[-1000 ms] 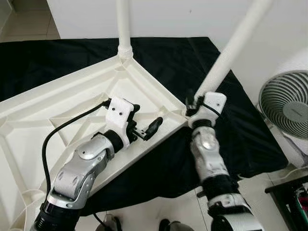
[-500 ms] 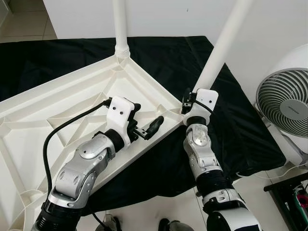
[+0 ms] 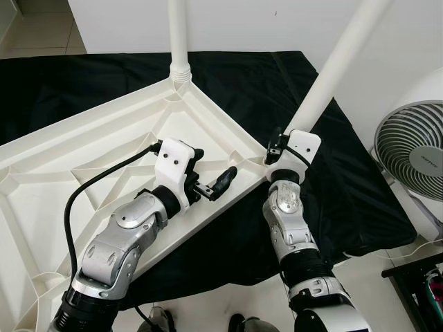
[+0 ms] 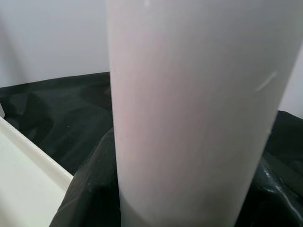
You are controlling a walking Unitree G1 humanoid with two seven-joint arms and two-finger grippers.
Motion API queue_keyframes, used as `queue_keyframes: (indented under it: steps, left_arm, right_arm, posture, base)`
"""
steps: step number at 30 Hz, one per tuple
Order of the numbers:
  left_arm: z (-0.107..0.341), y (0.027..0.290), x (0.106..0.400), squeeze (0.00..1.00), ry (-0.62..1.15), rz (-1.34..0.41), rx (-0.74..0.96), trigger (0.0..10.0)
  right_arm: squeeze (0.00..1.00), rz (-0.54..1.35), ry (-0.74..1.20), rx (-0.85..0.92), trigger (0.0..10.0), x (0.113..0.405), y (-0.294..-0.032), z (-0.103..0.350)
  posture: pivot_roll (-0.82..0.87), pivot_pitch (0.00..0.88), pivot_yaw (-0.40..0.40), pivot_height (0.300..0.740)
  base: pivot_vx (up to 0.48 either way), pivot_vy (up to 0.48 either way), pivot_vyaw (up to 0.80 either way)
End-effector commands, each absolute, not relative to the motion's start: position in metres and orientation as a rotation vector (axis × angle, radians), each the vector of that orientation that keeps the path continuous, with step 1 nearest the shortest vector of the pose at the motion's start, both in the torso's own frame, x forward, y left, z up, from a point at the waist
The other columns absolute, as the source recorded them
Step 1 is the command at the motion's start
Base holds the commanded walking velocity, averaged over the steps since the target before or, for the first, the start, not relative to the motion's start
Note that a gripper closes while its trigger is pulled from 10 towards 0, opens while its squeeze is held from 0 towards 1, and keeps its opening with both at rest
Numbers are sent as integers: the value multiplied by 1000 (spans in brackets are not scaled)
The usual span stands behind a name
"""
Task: Building children table
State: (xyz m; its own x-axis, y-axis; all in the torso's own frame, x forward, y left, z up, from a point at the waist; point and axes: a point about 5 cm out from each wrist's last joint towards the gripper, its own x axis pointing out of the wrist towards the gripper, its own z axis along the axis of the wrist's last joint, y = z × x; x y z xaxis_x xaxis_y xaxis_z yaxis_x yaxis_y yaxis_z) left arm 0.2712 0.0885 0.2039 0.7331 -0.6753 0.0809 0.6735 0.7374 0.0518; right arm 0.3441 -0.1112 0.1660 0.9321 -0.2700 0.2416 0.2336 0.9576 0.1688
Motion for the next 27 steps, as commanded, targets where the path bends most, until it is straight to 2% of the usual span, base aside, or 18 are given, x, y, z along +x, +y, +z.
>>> queue_keyframes:
  steps: [1, 12, 13, 14, 15, 16, 24, 25, 26, 27]
  left_arm:
    - [203, 88, 272, 0, -93, -756, 22, 10000]
    - [202, 88, 271, 0, -93, -757, 21, 10000]
    - [202, 88, 271, 0, -93, -757, 22, 10000]
    - [202, 88, 271, 0, -93, -757, 22, 10000]
    - [202, 88, 271, 0, -93, -757, 21, 10000]
    - [202, 88, 271, 0, -92, -757, 19, 10000]
    - [201, 86, 270, 0, -93, -761, 15, 10000]
    - [201, 86, 270, 0, -93, -761, 15, 10000]
    - [201, 86, 270, 0, -93, -761, 15, 10000]
    - [201, 86, 270, 0, -92, -762, 15, 10000]
  right_arm:
    - [0, -354, -36, 143, 10000, 334, -127, 115]
    - [0, -333, -71, 110, 10000, 336, -124, 121]
    - [267, -323, -88, 112, 10000, 336, -124, 123]
    - [267, -323, -88, 112, 10000, 336, -124, 123]
    - [945, -312, -110, 116, 10000, 336, -125, 126]
    - [1000, -293, -143, 123, 10000, 336, -126, 130]
    - [1000, -261, -222, 117, 10000, 339, -137, 143]
    - [925, -248, -239, 102, 10000, 340, -138, 146]
    - [925, -248, -239, 102, 10000, 340, -138, 146]
    - [200, -234, -251, 96, 10000, 341, -140, 149]
  posture:
    - [140, 175, -34, 740]
    - [142, 167, -40, 740]
    - [142, 167, -40, 740]
    - [142, 167, -40, 740]
    - [142, 167, -40, 740]
    - [141, 160, -42, 740]
    - [137, 155, -44, 740]
    - [136, 153, -44, 740]
    - [136, 153, -44, 740]
    - [137, 153, -45, 740]
  base:
    - [0, 0, 0]
    - [0, 0, 0]
    - [0, 0, 0]
    - [0, 0, 0]
    - [0, 0, 0]
    - [0, 0, 0]
    - [0, 0, 0]
    - [0, 0, 0]
    - [0, 0, 0]
    - [0, 0, 0]
